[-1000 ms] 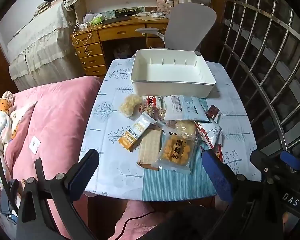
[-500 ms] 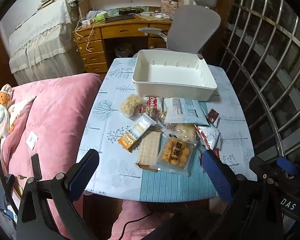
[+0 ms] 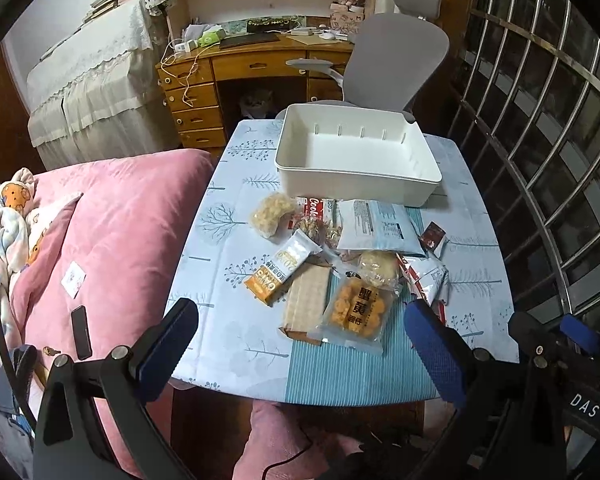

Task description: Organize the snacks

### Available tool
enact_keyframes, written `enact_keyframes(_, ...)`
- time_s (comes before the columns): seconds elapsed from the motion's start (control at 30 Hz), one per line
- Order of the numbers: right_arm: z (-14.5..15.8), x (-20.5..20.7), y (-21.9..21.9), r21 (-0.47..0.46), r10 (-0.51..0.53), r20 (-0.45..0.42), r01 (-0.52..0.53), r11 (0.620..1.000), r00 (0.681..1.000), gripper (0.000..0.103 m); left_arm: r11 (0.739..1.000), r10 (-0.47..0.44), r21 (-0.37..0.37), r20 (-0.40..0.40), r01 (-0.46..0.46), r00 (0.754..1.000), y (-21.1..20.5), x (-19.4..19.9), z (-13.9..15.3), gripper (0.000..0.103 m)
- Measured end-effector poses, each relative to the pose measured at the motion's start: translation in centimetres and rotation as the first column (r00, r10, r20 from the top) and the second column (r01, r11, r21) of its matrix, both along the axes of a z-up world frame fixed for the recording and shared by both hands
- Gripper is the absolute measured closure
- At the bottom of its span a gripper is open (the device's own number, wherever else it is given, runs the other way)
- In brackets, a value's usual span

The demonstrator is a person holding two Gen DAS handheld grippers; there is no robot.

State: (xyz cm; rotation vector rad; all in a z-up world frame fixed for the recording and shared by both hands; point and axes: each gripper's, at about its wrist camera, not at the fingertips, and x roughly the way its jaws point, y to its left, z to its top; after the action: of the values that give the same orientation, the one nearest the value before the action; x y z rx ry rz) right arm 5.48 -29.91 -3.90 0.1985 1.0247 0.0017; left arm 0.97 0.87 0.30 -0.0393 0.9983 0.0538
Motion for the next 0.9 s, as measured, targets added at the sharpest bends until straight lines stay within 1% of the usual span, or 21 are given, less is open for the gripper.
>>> enact_keyframes(0.13, -0.1, -0.1, -0.2, 0.003, -0.002, -0.002, 0.002, 1.0, 1.0, 0.002, 1.0, 0.013, 0.009, -0.013, -0.013, 1.0, 0.0, -0.2, -0.3, 0.001)
enact_keyframes(0.27, -0.6, -0.3, -0.7, 0.004, -0.01, -0.012, 0.01, 1.0, 1.0, 0.002, 1.0, 0.02, -0.006, -0.031, -0.02, 0.999, 0.3, -0.4, -0.9, 0.001)
enact_keyframes(0.37, -1.0, -0.3, -1.0, 0.013, -0.015, -0.024, 0.015, 1.0, 1.0, 0.002, 1.0, 0.023, -0.005, -0.051, -0.024, 0.998, 0.5, -0.3, -1.6, 0.001)
enact_keyframes(0.47, -1.6, -0.2, -1.2, 0.027, -0.014, -0.034, 0.015, 1.0, 0.999, 0.002, 1.0, 0.021, -0.009, -0.083, -0.022, 0.996, 0.7, -0.1, -2.6, 0.001)
enact_keyframes(0.6, -2.9, 0.0, -1.2, 0.034, 0.002, -0.029, -0.001, 0.999, 1.0, 0.002, 1.0, 0.012, 0.01, -0.128, -0.011, 0.992, 0.7, 0.8, -4.2, 0.001)
enact_keyframes(0.83, -5.8, 0.0, -0.7, -0.007, 0.031, -0.007, -0.031, 0.999, 0.999, 0.002, 0.999, -0.041, 0.015, -0.22, 0.046, 0.975, 0.0, 2.8, -7.5, 0.001)
enact_keyframes(0.9, -6.6, 0.1, -0.8, -0.029, 0.036, 0.007, -0.036, 0.999, 0.999, 0.002, 0.997, -0.069, 0.007, -0.257, 0.073, 0.964, -0.4, 3.7, -8.5, 0.001)
